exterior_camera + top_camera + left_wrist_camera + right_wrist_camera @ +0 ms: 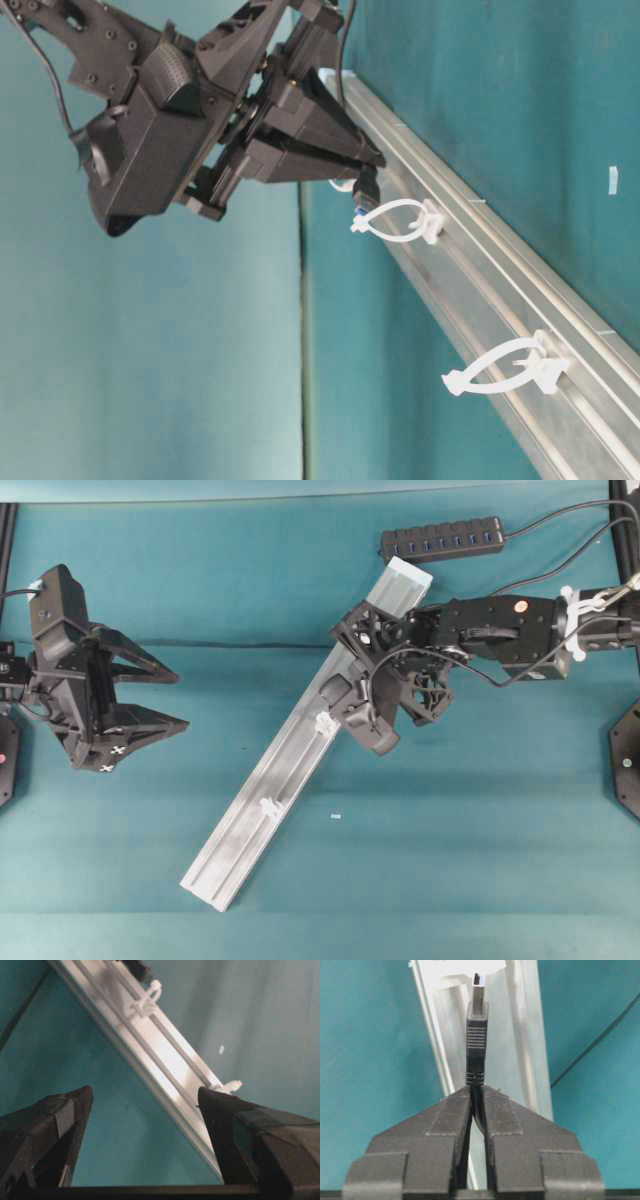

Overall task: Pass the USB cable through three rings with both arms.
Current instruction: 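Push the plug through the second white ring with the right gripper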

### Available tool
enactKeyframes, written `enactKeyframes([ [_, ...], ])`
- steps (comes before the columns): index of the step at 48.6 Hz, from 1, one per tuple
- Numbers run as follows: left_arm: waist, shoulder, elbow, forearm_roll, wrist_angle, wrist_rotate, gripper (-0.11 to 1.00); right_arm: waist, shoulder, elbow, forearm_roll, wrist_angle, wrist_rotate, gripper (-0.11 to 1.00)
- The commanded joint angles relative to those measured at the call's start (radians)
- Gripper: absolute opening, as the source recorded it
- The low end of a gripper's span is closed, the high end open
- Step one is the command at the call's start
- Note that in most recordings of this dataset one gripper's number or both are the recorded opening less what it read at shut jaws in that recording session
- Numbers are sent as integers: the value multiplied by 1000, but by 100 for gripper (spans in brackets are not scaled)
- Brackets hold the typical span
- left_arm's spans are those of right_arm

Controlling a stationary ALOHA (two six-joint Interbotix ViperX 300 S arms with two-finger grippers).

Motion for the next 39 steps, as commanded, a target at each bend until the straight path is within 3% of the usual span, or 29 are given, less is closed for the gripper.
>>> enactKeyframes([
  [1,0,-3,-11,2,-8,-2,92,12,17,-21,-3,12,11,8],
  [8,-2,-2,-11,2,-9,0,92,14,37,-58,-11,67,11,8],
  [24,0,0,-11,2,-9,0,92,11,48,-83,-109,144,14,8],
  [39,-2,2,-12,2,-8,0,92,15,72,-114,-112,149,12,8],
])
